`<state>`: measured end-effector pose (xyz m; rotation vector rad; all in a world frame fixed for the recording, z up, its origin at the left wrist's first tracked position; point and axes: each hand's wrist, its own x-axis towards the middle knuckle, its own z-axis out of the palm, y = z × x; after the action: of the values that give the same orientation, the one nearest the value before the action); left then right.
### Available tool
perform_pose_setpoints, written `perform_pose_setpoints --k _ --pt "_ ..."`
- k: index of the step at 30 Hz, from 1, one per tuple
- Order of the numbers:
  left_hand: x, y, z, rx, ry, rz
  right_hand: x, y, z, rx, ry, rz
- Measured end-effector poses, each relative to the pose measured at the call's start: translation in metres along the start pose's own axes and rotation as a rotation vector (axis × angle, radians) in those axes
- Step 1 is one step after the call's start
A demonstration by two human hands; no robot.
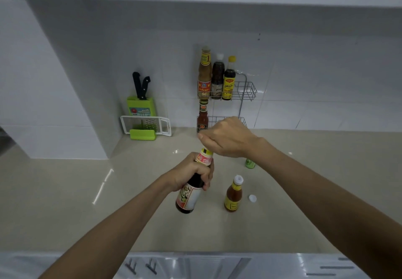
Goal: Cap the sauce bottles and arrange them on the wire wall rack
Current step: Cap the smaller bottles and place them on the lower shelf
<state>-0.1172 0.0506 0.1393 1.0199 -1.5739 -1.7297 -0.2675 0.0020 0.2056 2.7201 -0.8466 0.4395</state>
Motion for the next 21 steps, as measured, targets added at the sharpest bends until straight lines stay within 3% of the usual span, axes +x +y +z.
perform_pose_setpoints --k 2,4,5,8,10,11,14,16,18,21 --pt "-0.004 0.006 -0.001 -0.167 -0.193 -0.081 0.002 0.003 0.003 0.090 0.105 -0.032" --pt "-0.004 0.008 -0.001 -0.251 -0.206 -0.098 0.004 0.002 0.006 0.133 0.178 0.002" --pt "-0.001 0.007 0.000 -0.207 -0.089 -0.079 0.006 0.000 0.008 0.110 0.171 0.072" --pt "0.014 -0.004 0.003 0.124 0.470 -0.066 0.012 -0.005 0.020 -0.025 0.036 0.359" --pt "0.020 -0.012 0.002 0.216 0.609 -0.093 0.015 -0.005 0.029 -0.022 -0.038 0.395" --pt "0.020 -0.013 -0.001 0.187 0.563 -0.081 0.016 -0.002 0.028 0.015 -0.063 0.349" --pt "0.012 -0.008 -0.015 0.013 0.120 -0.054 0.015 0.012 0.016 0.113 -0.064 0.084" --pt "0.009 -0.003 -0.020 -0.037 -0.044 -0.043 0.016 0.019 0.008 0.057 -0.086 -0.032" --pt "0.014 -0.002 -0.018 -0.016 0.040 -0.033 0.019 0.022 0.007 0.034 -0.080 0.010" --pt "0.028 -0.004 -0.008 0.072 0.408 -0.045 0.025 0.024 0.021 0.033 -0.116 0.239"
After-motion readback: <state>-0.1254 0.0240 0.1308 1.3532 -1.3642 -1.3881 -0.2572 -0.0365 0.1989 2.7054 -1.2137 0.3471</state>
